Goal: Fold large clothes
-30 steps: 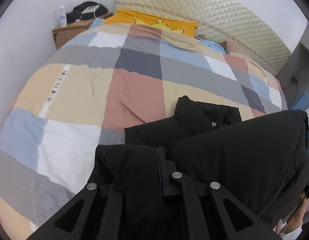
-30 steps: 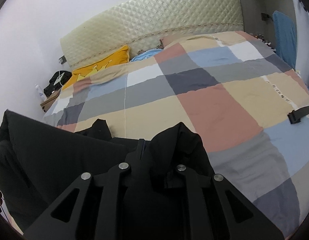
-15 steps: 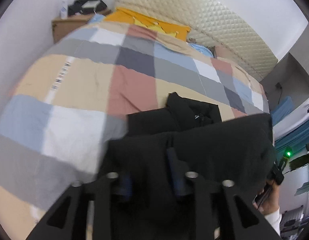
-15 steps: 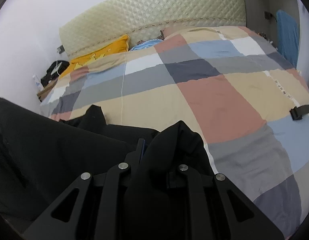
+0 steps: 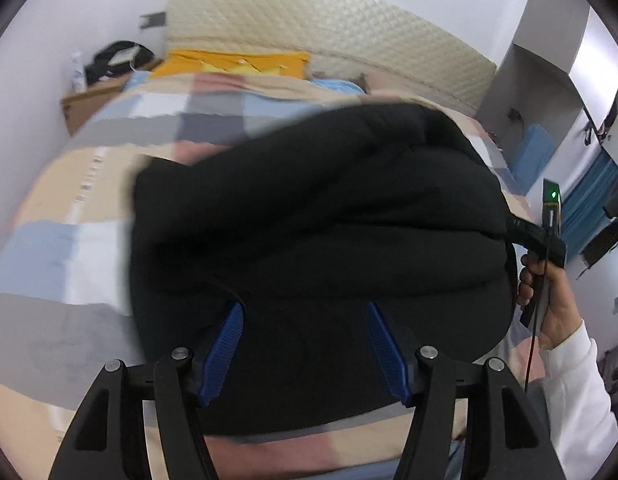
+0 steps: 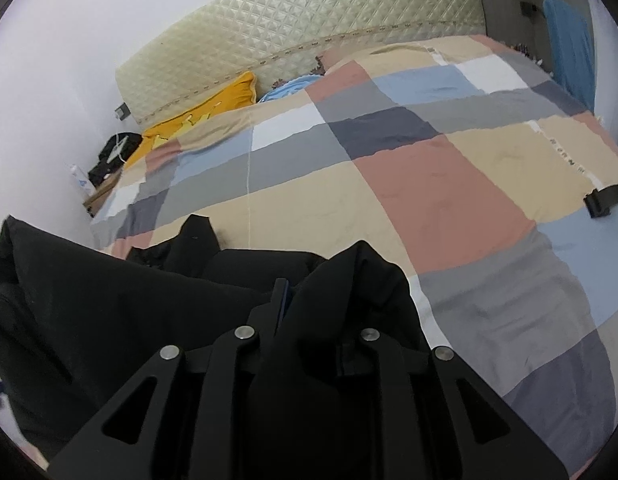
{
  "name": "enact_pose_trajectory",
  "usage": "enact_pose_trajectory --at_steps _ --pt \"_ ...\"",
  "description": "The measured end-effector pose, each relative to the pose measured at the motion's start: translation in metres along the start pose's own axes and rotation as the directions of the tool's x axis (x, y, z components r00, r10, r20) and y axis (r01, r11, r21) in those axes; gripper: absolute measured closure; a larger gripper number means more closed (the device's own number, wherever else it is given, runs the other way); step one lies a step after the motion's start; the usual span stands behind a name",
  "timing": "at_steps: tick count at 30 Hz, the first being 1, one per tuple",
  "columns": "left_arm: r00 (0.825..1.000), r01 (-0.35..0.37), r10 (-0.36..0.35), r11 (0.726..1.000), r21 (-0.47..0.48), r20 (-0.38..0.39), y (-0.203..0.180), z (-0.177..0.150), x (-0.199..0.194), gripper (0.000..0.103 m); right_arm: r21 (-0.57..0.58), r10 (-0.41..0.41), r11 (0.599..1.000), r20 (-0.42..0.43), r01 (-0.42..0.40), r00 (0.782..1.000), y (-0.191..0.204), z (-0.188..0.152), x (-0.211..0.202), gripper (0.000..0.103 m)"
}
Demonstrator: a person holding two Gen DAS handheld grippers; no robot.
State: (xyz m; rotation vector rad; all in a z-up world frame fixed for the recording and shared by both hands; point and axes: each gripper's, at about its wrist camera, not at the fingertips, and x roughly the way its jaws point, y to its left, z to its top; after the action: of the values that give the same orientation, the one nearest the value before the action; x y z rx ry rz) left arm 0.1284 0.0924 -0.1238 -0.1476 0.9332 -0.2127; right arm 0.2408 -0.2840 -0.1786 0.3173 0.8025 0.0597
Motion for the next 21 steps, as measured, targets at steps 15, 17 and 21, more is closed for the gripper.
enact_pose_trajectory --at_steps 15,17,21 --pt "0.99 -0.074 0.076 0.997 -0.016 0.123 -0.012 -0.003 0.038 0.04 -0.105 0.007 0.995 0.086 0.002 0.996 -0.009 -0.016 -0.092 0.012" --pt "0.985 -0.107 0.105 0.994 0.007 0.14 -0.016 -0.001 0.041 0.04 -0.145 0.062 0.988 0.101 -0.047 0.993 0.0 -0.025 -0.104 0.012" --pt "0.975 -0.132 0.134 0.991 -0.023 0.176 -0.02 0.01 0.05 0.04 -0.185 0.098 0.98 0.139 -0.072 0.985 0.019 -0.04 -0.114 0.013"
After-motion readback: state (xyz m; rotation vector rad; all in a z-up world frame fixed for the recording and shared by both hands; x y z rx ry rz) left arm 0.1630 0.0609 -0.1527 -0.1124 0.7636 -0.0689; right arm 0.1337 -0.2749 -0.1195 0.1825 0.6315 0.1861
